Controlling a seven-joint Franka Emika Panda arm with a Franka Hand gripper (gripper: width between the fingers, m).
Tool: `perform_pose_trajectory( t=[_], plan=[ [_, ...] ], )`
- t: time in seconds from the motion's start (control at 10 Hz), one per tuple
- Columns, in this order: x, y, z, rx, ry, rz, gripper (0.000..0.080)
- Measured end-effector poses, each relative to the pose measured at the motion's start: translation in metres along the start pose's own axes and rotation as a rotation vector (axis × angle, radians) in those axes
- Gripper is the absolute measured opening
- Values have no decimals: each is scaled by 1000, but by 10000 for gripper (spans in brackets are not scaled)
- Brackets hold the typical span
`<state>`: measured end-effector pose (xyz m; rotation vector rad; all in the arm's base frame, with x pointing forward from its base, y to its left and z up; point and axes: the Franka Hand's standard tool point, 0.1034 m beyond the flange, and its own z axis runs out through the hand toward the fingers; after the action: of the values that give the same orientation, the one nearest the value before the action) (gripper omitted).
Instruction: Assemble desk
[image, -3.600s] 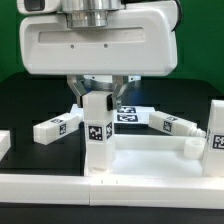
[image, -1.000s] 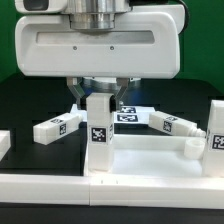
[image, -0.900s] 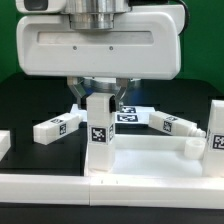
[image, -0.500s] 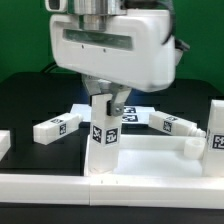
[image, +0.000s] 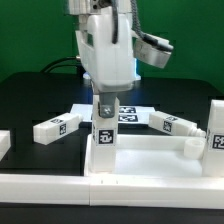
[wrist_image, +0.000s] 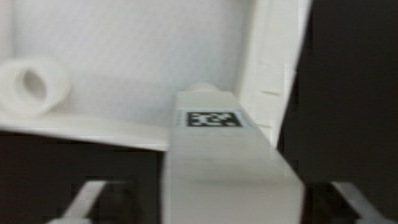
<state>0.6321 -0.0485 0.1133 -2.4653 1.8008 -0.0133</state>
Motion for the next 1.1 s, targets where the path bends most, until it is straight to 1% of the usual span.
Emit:
perform_pose_trajectory(
  t=[0.1,0.2,0.3,0.4,0.7,0.8,0.9,1.0,1.1],
  plan=[
    [-1,-1,0,1,-1,-119,525],
    [-6,-2,1,-2,-4,-288,611],
    [-14,-3,4,-9,-12,-448,638],
    [-18,-4,4,-7,-2,-480,638],
    [-16,-3,4,-11,1,-749,649],
    [-13,-4,2,-33,19,-959,649],
    [-13,-3,3,-49,21,-1149,649],
    [-16,-2,6,-62,15,-1291,649],
    [-17,-2,6,-66,12,-1340,649]
  ],
)
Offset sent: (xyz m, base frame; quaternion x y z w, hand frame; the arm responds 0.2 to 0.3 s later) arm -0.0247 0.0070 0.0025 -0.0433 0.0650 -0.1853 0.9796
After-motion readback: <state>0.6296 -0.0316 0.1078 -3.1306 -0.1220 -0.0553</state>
